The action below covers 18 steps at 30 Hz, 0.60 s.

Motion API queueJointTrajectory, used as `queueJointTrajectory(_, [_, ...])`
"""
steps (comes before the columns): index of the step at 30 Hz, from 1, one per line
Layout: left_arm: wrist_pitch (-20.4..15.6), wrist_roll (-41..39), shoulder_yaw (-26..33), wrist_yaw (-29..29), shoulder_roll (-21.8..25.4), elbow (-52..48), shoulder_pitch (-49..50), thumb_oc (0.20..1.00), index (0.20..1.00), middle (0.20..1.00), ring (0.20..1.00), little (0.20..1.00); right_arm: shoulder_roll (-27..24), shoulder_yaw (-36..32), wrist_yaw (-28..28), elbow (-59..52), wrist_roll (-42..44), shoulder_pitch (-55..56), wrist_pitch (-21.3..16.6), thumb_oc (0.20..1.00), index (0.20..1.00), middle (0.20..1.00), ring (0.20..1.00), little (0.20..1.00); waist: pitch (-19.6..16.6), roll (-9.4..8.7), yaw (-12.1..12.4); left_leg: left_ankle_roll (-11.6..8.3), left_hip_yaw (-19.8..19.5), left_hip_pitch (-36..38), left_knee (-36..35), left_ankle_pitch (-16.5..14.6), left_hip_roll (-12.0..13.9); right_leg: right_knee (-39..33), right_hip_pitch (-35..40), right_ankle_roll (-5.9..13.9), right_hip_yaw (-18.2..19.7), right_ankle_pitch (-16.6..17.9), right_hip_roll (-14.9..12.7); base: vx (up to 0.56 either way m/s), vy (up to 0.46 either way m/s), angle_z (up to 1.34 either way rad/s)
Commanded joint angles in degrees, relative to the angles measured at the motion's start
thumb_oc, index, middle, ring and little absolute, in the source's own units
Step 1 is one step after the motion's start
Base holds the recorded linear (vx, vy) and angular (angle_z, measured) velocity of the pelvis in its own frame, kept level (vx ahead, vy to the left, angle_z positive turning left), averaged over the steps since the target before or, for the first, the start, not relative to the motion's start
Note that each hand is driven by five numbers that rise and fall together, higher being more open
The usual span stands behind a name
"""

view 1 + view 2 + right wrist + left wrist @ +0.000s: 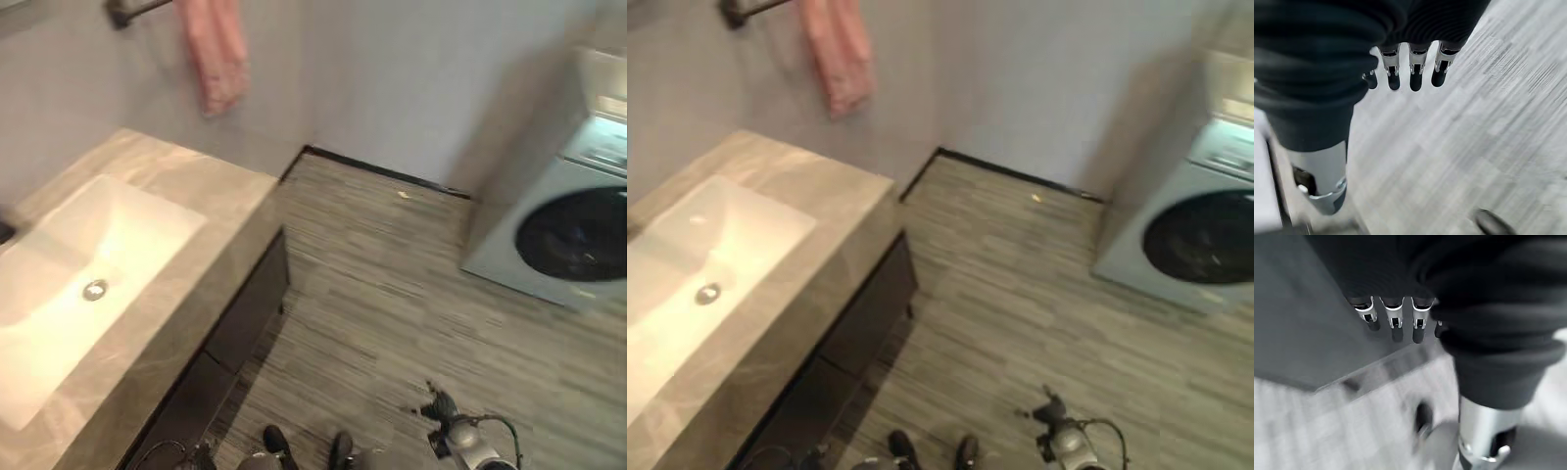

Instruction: Put brush and paste in cup on sink, flatten towel.

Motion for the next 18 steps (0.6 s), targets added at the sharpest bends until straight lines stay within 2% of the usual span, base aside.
queueJointTrajectory(1, [-1.99,-3.84,-4.03,3.07,-2.03,-4.53,-3.73,1.0,1.0,1.0,1.0,1.0,-4.16,0.67,-1.52,3.02,4.59,-4.22,-1.98,1.0,1.0,1.0,1.0,1.0,4.41,-0.1,3.99,2.25,-8.81,-1.05,17.41,-1.36,-3.07,-5.58,3.66,5.1,7.6,3.44,0.37,-0.08,0.014,-0.6])
queueJointTrajectory(2, [-1.96,-4.35,-4.36,3.44,-2.15,-4.77,-4.11,1.0,1.0,1.0,1.0,1.0,-4.37,1.36,-1.67,2.59,4.02,-4.55,-1.7,1.0,1.0,1.0,1.0,1.0,4.58,-0.17,4.8,2.62,-12.21,-2.56,18.07,-0.81,-4.37,-5.97,4.43,4.97,9.48,3.44,0.44,0.1,0.132,-1.95])
queueJointTrajectory(3, [-2.48,-6.87,-4.43,4.92,-2.35,-4.96,-5.8,1.0,1.0,1.0,1.0,1.0,-4.26,2.82,-0.79,1.93,4.35,-4.65,-1.92,1.0,1.0,1.0,1.0,1.0,4.16,-0.42,5.83,3.8,-17.91,-5.73,11.92,-0.89,-5.49,-7.42,6.28,6.11,13.81,4.38,-0.5,0.16,0.21,-1.87])
queueJointTrajectory(5, [-3.01,-6.86,-5.46,5.38,-1.79,-6.6,-6.61,1.0,1.0,1.0,1.0,1.0,-4.54,3.22,-0.05,0.72,5.18,-4.29,-2.47,1.0,1.0,1.0,1.0,1.0,3.53,-0.1,6.65,3.51,-21.93,-5.33,0.13,-0.4,-6.27,-7.9,7.5,7.21,15.83,4.09,-0.86,0.23,0.231,-1.26])
queueJointTrajectory(6, [-3.2,-7.53,-5.33,5.57,-1.43,-7.58,-6.86,1.0,1.0,1.0,1.0,1.0,-4.77,3.23,0.03,-1.08,5.53,-4.22,-2.86,1.0,1.0,1.0,1.0,1.0,3.15,0.49,6.83,2.75,-23.77,-4.05,-5.98,1.05,-6.52,-7.99,8.14,7.38,16.81,3.54,-0.64,0.16,0.136,-1.21])
queueJointTrajectory(9, [-3.17,-8.1,-5.14,5.61,-1.09,-9.57,-7.01,1.0,1.0,1.0,1.0,1.0,-5.3,2.84,0.37,-3.87,5.56,-3.11,-3.05,1.0,1.0,1.0,1.0,1.0,2.69,0.85,6.64,2.07,-24.17,-3.17,-8.83,2.28,-6.44,-7.14,8.28,7.53,16.81,2.89,-0.87,0.15,0.147,-1.17])
queueJointTrajectory(10, [-4.51,-10.14,-5.01,5.08,-0.5,-12.95,-7.04,1.0,1.0,1.0,1.0,1.0,-5.09,1.73,0.98,-4.81,6.34,-2.26,-3.76,1.0,1.0,1.0,1.0,1.0,1.85,1.19,5.07,2.41,-23.7,0.72,-9.49,-0.69,-7.89,-4.74,7.79,7.81,17.19,1.83,-1.29,0.21,0.244,0.01])
queueJointTrajectory(11, [-4.69,-10.74,-4.92,4.54,0.1,-15.44,-6.57,1.0,1.0,1.0,1.0,1.0,-5.25,0.74,0.92,-6.29,7.04,-1.83,-3.97,1.0,1.0,1.0,1.0,1.0,1.88,1.11,4.56,2.79,-23.15,1.41,-9.21,-1.78,-8.3,-3.05,7.58,7.8,17.32,1.14,-1.53,0.2,0.246,-0.1])
queueJointTrajectory(13, [-4.89,-11.15,-4.8,4.39,0.7,-16.49,-6.4,1.0,1.0,1.0,1.0,1.0,-5.21,-0.01,1.43,-6.99,8.32,-1.23,-4.1,1.0,1.0,1.0,1.0,1.0,2.23,0.92,4.47,3.02,-22.49,1.46,-8.16,-2.44,-8.44,-1.89,7.05,7.91,17.8,0.7,-1.7,0.05,0.123,-0.18])
queueJointTrajectory(14, [-5.35,-12.01,-4.5,4.21,2.03,-20.7,-6.11,1.0,1.0,1.0,1.0,1.0,-4.98,-1.48,1.78,-9.35,11.19,-1.14,-4.87,1.0,1.0,1.0,1.0,1.0,3.55,0.8,4.4,3.91,-21.64,0.36,-4.57,-4.57,-8.49,3.06,4.63,7.95,17.99,-0.93,-1.91,0.0,0.172,-0.15])
queueJointTrajectory(16, [-5.46,-12.54,-4.28,4.26,2.76,-22.72,-6.3,1.0,1.0,1.0,1.0,1.0,-4.69,-2.0,2.36,-10.35,12.76,-0.94,-5.19,1.0,1.0,1.0,1.0,1.0,4.6,0.56,4.41,4.41,-21.18,-1.22,-1.45,-6.11,-8.67,5.25,2.87,7.92,18.16,-1.73,-2.13,0.0,0.119,-0.31])
queueJointTrajectory(17, [-5.65,-12.87,-4.19,4.29,3.4,-24.57,-6.16,1.0,1.0,1.0,1.0,1.0,-4.89,-2.51,1.86,-11.06,12.4,-0.78,-5.49,1.0,1.0,1.0,1.0,1.0,5.44,0.49,4.55,5.0,-21.46,-3.11,2.32,-8.26,-9.01,7.44,1.76,7.86,17.58,-2.95,-2.47,0.08,0.116,-0.24])
queueJointTrajectory(18, [-5.71,-13.1,-4.03,3.94,3.81,-25.91,-6.01,1.0,1.0,1.0,1.0,1.0,-5.09,-3.01,2.1,-12.62,12.83,-0.38,-5.56,1.0,1.0,1.0,1.0,1.0,5.78,0.51,4.54,5.5,-21.62,-3.38,3.0,-9.13,-9.41,8.07,1.78,8.06,17.6,-3.58,-2.67,0.14,0.164,-0.03])
